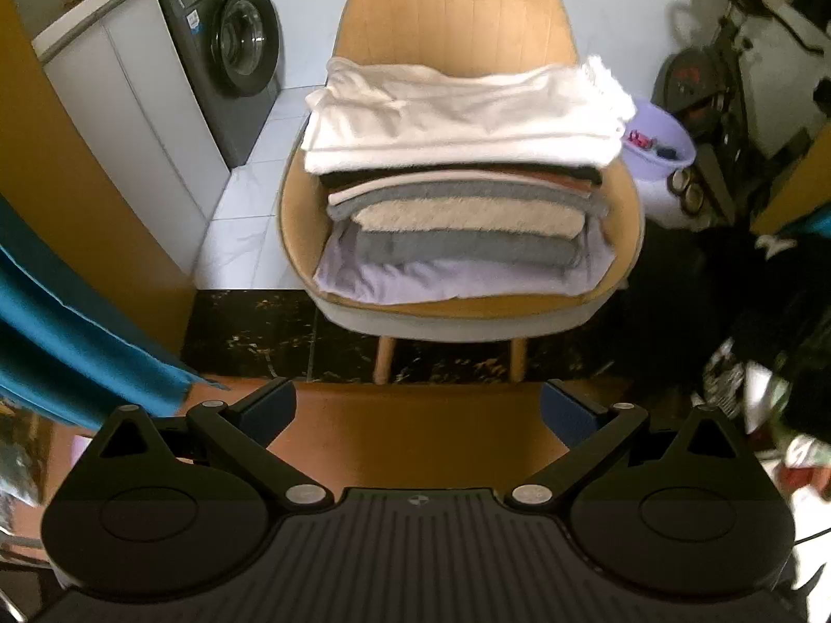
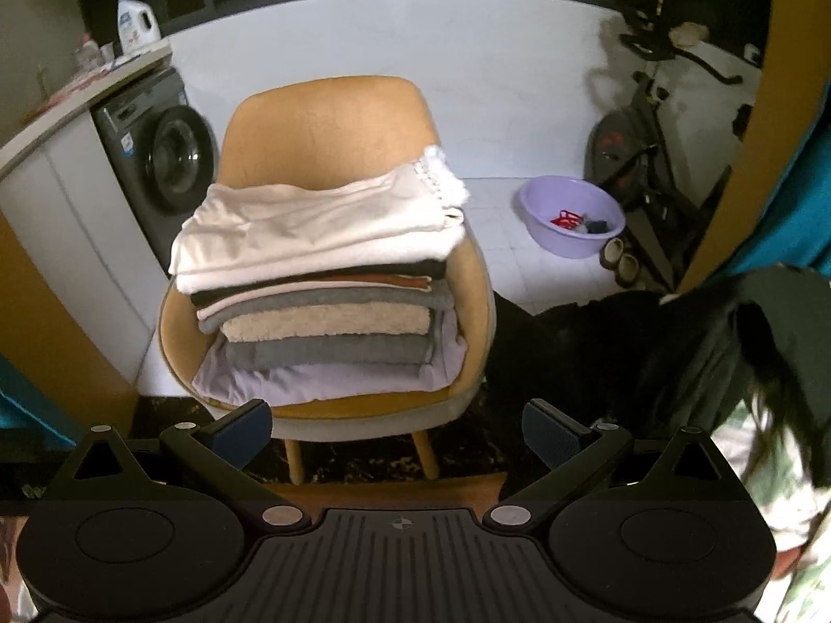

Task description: Fold clothes

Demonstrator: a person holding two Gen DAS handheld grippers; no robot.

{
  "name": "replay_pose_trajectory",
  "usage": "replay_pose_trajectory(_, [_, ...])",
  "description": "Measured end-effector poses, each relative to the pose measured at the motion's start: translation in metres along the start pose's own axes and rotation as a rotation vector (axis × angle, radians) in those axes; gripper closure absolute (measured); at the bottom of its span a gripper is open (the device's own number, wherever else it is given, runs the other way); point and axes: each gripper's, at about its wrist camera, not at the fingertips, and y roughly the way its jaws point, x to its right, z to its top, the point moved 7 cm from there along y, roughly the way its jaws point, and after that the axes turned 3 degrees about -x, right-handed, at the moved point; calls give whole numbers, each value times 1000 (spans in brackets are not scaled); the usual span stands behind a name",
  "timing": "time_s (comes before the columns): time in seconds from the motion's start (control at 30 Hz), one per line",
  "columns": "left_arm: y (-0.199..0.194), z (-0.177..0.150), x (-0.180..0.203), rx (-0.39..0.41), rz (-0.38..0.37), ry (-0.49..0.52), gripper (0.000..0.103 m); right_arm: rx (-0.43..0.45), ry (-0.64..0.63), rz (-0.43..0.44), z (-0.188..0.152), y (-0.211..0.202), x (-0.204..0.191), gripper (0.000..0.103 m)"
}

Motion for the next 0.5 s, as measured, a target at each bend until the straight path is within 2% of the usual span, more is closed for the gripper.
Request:
replay_pose_trajectory(0.3, [-3, -29, -21, -7, 22, 39, 1, 3, -13, -29, -33, -14, -23, 1])
replay_pose_trajectory(0.5, [-5, -41, -28, -27, 7, 29, 1, -22, -33, -13, -47, -20, -41, 1])
